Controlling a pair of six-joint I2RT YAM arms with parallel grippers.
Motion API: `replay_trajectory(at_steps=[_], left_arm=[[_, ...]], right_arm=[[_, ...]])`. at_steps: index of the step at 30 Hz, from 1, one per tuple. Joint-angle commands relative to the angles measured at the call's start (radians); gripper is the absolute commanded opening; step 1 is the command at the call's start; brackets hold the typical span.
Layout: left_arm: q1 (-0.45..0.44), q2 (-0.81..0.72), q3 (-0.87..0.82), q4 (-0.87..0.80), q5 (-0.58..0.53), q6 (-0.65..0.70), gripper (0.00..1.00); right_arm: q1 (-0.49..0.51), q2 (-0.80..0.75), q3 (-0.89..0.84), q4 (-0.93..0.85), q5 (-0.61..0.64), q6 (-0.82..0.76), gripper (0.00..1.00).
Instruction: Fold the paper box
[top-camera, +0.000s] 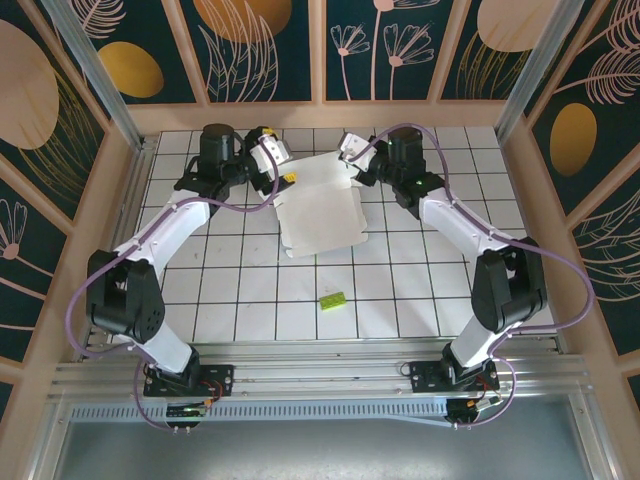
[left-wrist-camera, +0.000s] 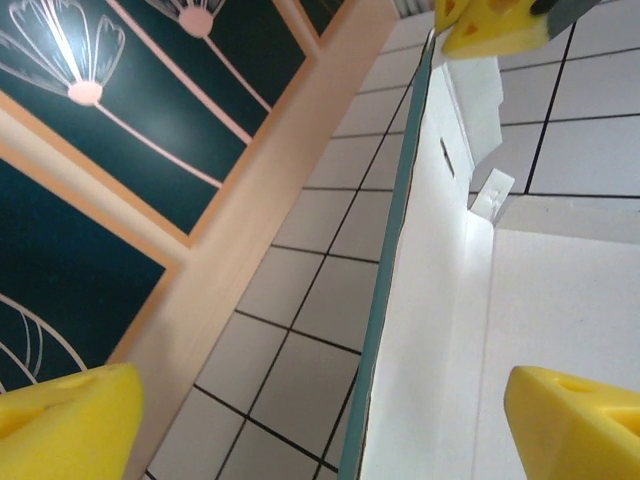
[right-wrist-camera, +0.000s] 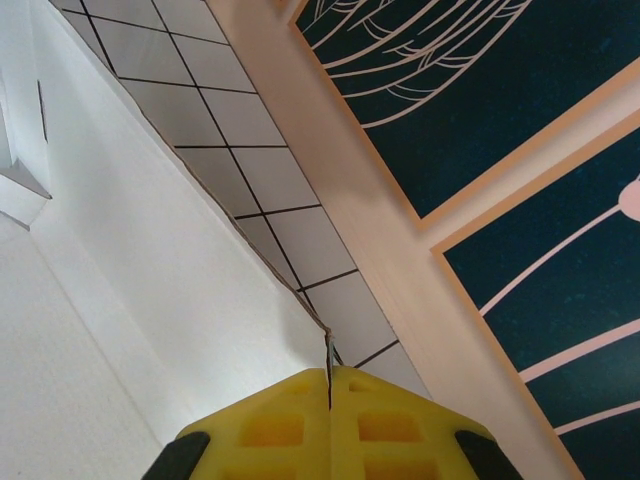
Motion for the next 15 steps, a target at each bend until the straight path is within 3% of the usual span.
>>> replay_trajectory(at_steps=[1, 5, 15], left_arm=[[0.002, 0.024, -0.022, 0.052, -0.035, -0.014, 0.82], [0.001, 0.047, -0.007, 0.028, -0.021, -0.003, 0.68], [-0.008, 0.073, 0.001, -0.009, -0.014, 0.036, 0.19]], right_arm=[[-0.008, 0.016, 0.015, 0.046, -0.032, 0.028, 0.0], [-0.012, 0.023, 0.015, 0.045, -0.039, 0.036, 0.0], [-0.014, 0.05, 0.019, 0.067, -0.062, 0.135, 0.0]])
